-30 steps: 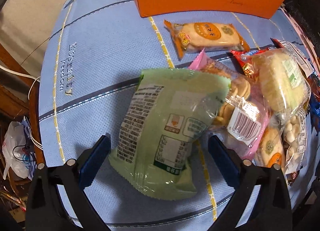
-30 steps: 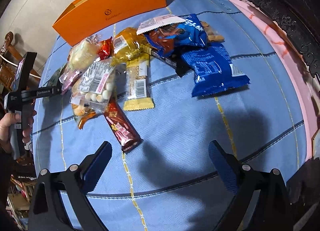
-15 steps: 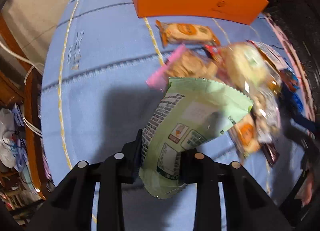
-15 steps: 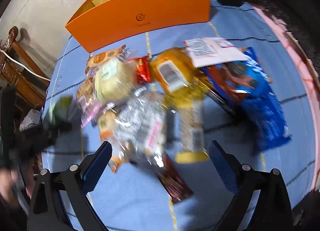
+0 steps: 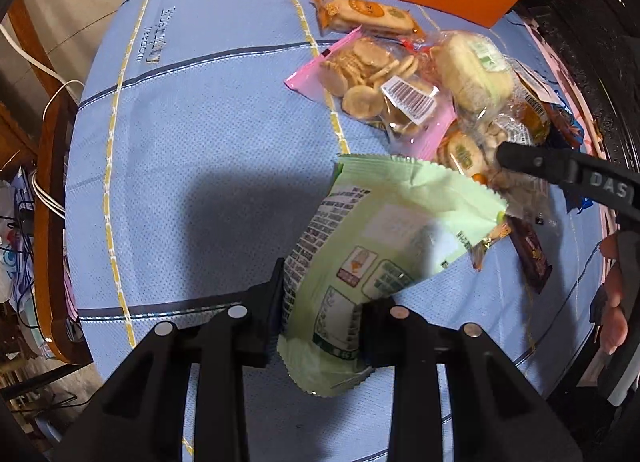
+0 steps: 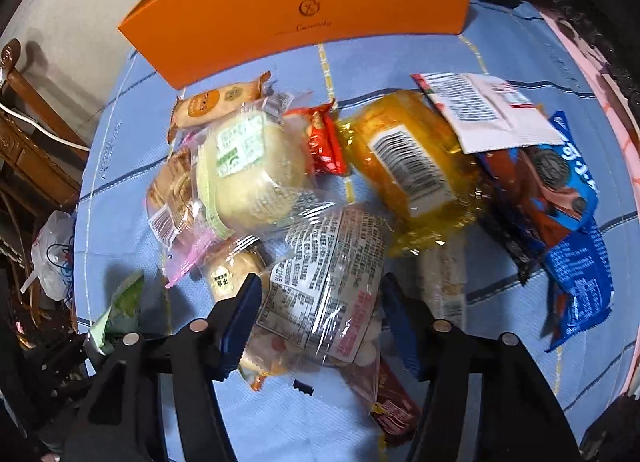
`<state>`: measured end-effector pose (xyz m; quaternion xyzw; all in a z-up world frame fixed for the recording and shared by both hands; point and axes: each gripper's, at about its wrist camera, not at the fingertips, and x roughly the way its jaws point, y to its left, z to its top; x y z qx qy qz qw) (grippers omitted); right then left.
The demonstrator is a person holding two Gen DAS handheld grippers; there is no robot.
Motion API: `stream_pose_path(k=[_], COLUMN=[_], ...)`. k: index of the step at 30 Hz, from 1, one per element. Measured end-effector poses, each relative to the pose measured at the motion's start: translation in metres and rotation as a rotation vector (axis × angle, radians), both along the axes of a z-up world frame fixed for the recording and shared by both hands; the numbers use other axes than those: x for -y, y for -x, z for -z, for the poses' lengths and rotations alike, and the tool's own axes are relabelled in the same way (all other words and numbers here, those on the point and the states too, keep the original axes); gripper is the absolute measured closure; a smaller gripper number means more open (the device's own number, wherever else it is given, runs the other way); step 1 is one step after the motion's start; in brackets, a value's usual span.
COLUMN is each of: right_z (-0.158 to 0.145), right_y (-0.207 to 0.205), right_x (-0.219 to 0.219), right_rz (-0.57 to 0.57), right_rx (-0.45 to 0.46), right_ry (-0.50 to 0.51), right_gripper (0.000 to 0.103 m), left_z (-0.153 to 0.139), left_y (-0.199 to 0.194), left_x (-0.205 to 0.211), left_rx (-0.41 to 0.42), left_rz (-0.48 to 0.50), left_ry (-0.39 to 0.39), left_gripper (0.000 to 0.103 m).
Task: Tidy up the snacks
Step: 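Grasp the light green snack bag with the left tool while the right tool grasps the clear white-labelled bag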
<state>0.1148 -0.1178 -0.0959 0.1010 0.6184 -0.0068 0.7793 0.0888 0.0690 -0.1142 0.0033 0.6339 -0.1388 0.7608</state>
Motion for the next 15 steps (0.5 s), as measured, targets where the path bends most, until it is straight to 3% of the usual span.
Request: stream_pose_path(k=[5, 8, 11, 15], right_z=[0.013, 0.012, 0.006, -0.012], right_y=[-0.011, -0.011, -0.003, 0.019], right_x=[0.001, 0.001, 0.002, 0.007], right_rz=[0.011, -0.021, -0.046, -0.073], right_rx=[-0.028, -0.018, 0.009, 0.056], right_ry=[-0.048, -0.028, -0.006, -0.012], right_gripper=[0.041, 0.06, 0.069, 0.07], left_z=[0.001, 0.003, 0.004, 0.005], left_y=[-0.005, -0.005, -0.007, -0.007], left_x=[0.001, 0.003, 0.005, 0.0], left_rx=[-0.013, -0.015, -0.016, -0.016], left_rz=[0.005, 0.015, 0.014, 0.002], left_ry=[0.013, 0.015, 0.022, 0.047], left_gripper=[0.072, 0.07, 0.07, 0.07])
